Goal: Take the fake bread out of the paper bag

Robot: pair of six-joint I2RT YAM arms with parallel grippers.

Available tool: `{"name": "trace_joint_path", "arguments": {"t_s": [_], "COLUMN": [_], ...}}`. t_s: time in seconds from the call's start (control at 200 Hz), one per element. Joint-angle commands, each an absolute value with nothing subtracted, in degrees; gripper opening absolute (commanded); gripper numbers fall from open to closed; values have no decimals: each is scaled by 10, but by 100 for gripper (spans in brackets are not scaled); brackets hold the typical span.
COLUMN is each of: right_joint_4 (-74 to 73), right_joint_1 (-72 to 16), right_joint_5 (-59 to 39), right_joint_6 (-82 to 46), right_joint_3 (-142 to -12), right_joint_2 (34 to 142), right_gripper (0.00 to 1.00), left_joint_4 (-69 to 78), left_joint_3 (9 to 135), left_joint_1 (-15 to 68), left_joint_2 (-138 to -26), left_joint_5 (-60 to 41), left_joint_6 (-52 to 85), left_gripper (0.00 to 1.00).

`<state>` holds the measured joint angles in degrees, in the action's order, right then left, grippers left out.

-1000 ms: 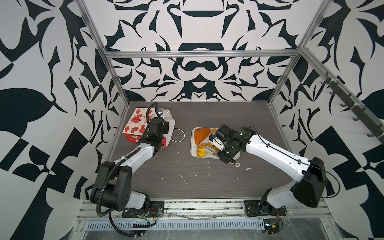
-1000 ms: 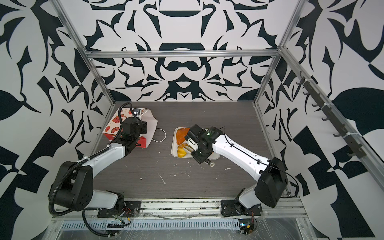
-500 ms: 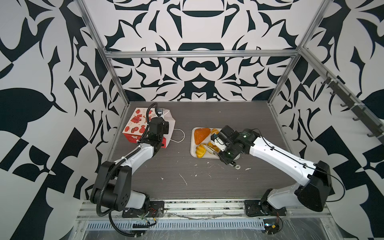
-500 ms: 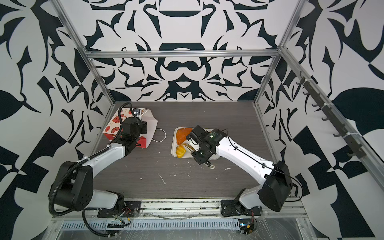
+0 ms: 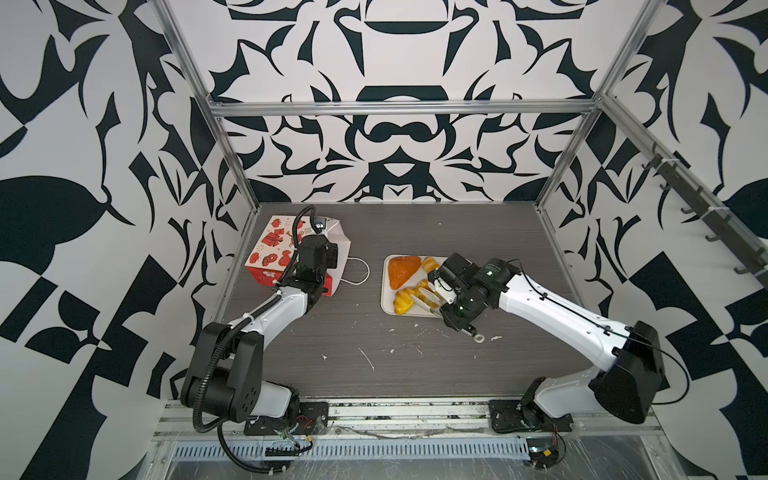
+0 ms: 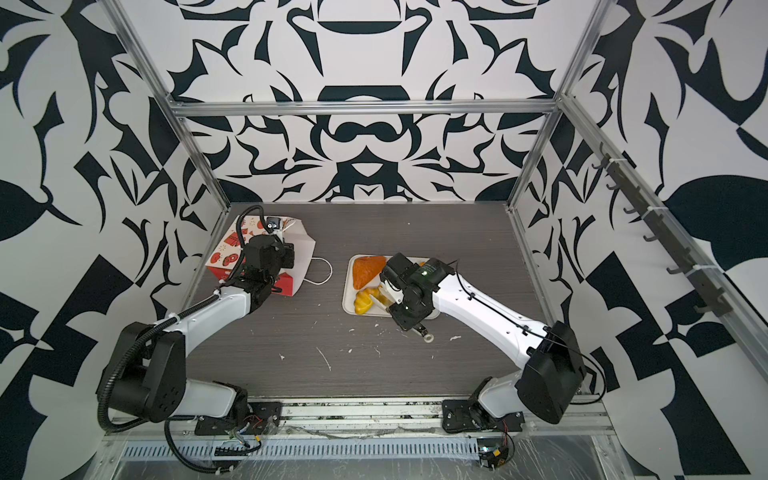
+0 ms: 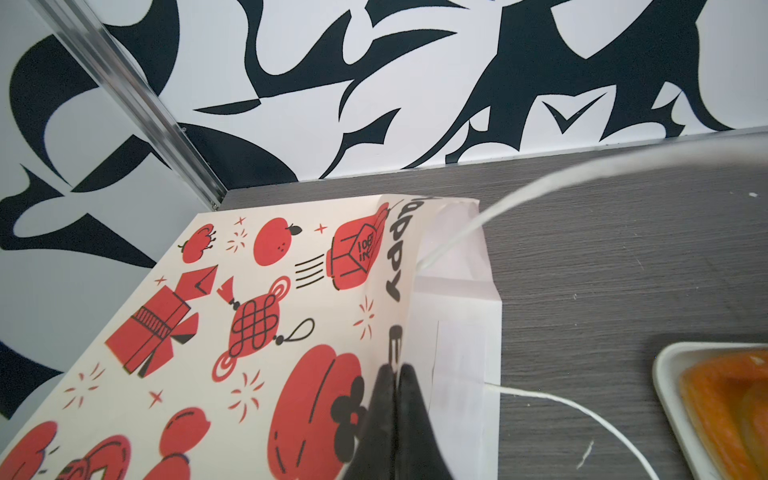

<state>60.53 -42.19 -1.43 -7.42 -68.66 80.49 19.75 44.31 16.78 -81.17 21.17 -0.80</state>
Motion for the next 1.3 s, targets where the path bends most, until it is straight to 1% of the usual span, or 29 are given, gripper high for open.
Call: {"name": "trace_joint_path", "arguments": {"t_s": [0.0, 0.21, 0.57, 0.715, 0.935, 1.055, 1.14, 1.2, 1.295], "right_joint_4": [595, 594, 652, 632, 595, 630, 656, 675, 690], "right_joint_1": [-416, -416, -417, -420, -452, -464, -464, -464, -464], "right_joint_5": [4, 11, 49, 16, -13, 26, 44, 40, 33], "right_joint_6": [-79, -54, 6, 6, 12, 33, 37, 38, 32], "right_joint_3": [-690, -723, -831, -847, -866, -912, -949, -973, -1006], "right_joint_2": [754, 737, 803, 834, 861, 890, 913, 935, 962], "right_gripper": [42, 43, 43, 43, 42, 42, 44, 47, 49], "left_joint_4": [218, 225, 232, 237, 236, 235, 237, 241, 245], "left_joint_3": [433, 432, 428, 426, 425, 427, 424, 420, 411], "left_joint_1": [166, 165, 165, 165, 166, 166, 165, 165, 164], "left_joint_2": [-815, -819, -819, -822, -816, -810, -807, -803, -796], "left_joint_5": [207, 206, 208, 207, 205, 208, 210, 212, 215], "left_joint_6": [4, 5, -4, -3, -4, -7, -7, -7, -10], "left_gripper": [0, 0, 0, 0, 0, 0, 0, 0, 0]}}
